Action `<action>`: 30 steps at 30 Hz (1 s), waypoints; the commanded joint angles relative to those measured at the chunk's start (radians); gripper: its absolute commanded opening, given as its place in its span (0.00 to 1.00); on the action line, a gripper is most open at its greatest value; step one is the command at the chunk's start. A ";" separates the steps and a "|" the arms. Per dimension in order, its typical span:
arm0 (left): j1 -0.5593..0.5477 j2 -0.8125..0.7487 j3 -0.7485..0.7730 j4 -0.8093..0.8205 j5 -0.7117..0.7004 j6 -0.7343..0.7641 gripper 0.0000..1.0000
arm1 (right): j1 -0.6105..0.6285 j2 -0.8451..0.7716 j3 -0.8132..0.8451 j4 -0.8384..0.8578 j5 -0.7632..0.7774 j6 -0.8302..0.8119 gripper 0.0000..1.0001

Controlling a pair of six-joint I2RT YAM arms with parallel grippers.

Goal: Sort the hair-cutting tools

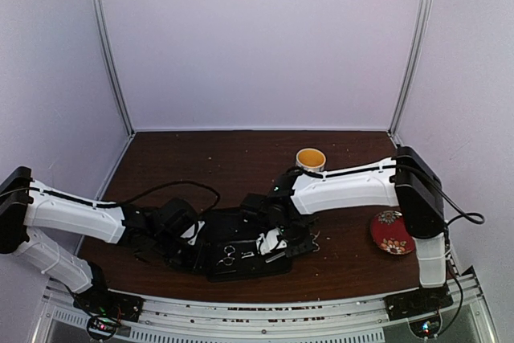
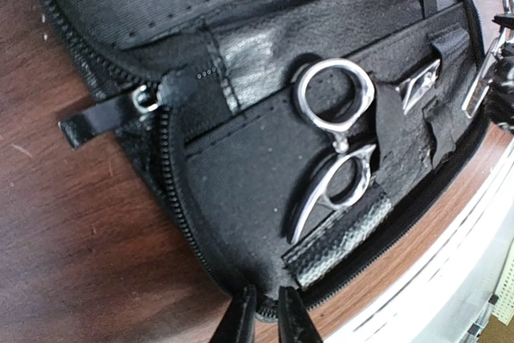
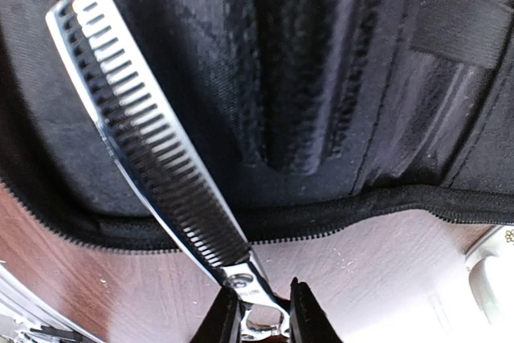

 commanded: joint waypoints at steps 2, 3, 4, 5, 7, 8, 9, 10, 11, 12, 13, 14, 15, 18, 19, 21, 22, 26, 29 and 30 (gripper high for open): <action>-0.005 0.000 -0.020 0.065 -0.030 0.020 0.10 | 0.034 0.024 0.021 -0.039 0.094 0.006 0.01; -0.005 -0.004 -0.026 0.067 -0.034 0.020 0.10 | 0.038 0.031 0.025 -0.041 0.098 0.008 0.01; -0.005 -0.010 -0.031 0.069 -0.035 0.021 0.10 | 0.041 0.039 0.033 -0.047 0.100 0.009 0.01; -0.005 -0.015 -0.035 0.072 -0.037 0.021 0.10 | 0.044 0.047 0.043 -0.054 0.102 0.013 0.01; -0.005 -0.024 -0.043 0.082 -0.034 0.023 0.10 | 0.051 0.067 0.061 -0.065 0.117 0.018 0.01; -0.005 -0.028 -0.049 0.088 -0.032 0.024 0.10 | 0.055 0.073 0.070 -0.067 0.124 0.018 0.01; -0.004 -0.031 -0.055 0.093 -0.032 0.024 0.10 | 0.059 0.080 0.079 -0.073 0.131 0.017 0.01; -0.005 -0.035 -0.061 0.100 -0.033 0.024 0.10 | 0.063 0.090 0.089 -0.077 0.140 0.020 0.01; -0.005 -0.039 -0.069 0.106 -0.033 0.021 0.10 | 0.065 0.100 0.106 -0.082 0.148 0.023 0.01; -0.005 -0.042 -0.075 0.114 -0.035 0.019 0.10 | 0.067 0.111 0.116 -0.089 0.152 0.026 0.01; -0.005 -0.046 -0.081 0.121 -0.035 0.016 0.10 | 0.070 0.120 0.131 -0.098 0.152 0.030 0.01; -0.005 -0.050 -0.087 0.127 -0.036 0.013 0.10 | 0.074 0.129 0.150 -0.108 0.151 0.031 0.01; -0.005 -0.054 -0.093 0.136 -0.037 0.011 0.10 | 0.079 0.136 0.164 -0.114 0.150 0.034 0.01; -0.005 -0.060 -0.110 0.156 -0.038 0.005 0.10 | 0.096 0.144 0.195 -0.120 0.137 0.033 0.01; -0.005 -0.060 -0.115 0.160 -0.038 0.003 0.10 | 0.103 0.145 0.204 -0.121 0.129 0.033 0.01; -0.005 -0.063 -0.124 0.166 -0.039 0.002 0.10 | 0.112 0.154 0.229 -0.130 0.106 0.036 0.01; -0.005 -0.065 -0.126 0.168 -0.039 0.001 0.10 | 0.115 0.160 0.241 -0.134 0.095 0.039 0.01; -0.005 -0.081 -0.142 0.174 -0.043 -0.004 0.10 | 0.123 0.185 0.267 -0.140 0.050 0.049 0.01; -0.005 -0.089 -0.149 0.174 -0.048 -0.007 0.10 | 0.125 0.190 0.270 -0.126 0.015 0.052 0.01; -0.005 -0.091 -0.149 0.175 -0.048 -0.009 0.10 | 0.125 0.191 0.272 -0.120 0.000 0.052 0.01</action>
